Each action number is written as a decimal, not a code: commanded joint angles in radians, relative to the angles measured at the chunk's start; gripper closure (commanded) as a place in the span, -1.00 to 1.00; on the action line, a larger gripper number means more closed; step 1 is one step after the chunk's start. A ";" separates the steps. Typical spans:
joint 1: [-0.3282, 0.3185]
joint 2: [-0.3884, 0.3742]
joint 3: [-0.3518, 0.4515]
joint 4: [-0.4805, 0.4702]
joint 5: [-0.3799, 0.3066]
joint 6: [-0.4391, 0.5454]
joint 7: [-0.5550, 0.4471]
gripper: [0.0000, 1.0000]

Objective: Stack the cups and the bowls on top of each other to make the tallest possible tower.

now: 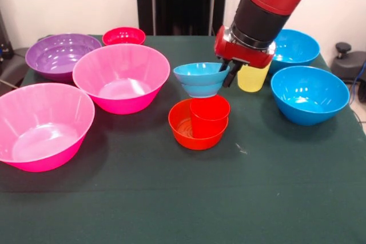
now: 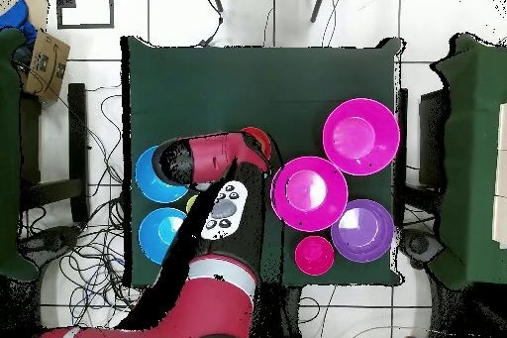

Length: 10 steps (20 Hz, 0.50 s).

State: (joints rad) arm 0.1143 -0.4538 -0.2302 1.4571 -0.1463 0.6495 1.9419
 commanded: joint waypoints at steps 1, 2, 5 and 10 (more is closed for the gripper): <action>0.024 0.038 0.047 -0.026 0.030 0.038 0.159 1.00; 0.026 0.031 0.045 -0.027 0.031 0.047 0.157 1.00; 0.007 -0.001 0.065 -0.041 0.051 0.108 0.121 1.00; -0.011 -0.069 0.066 -0.054 0.067 0.244 0.060 1.00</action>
State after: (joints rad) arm 0.1221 -0.4795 -0.2406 1.4559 -0.1142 0.7149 1.9460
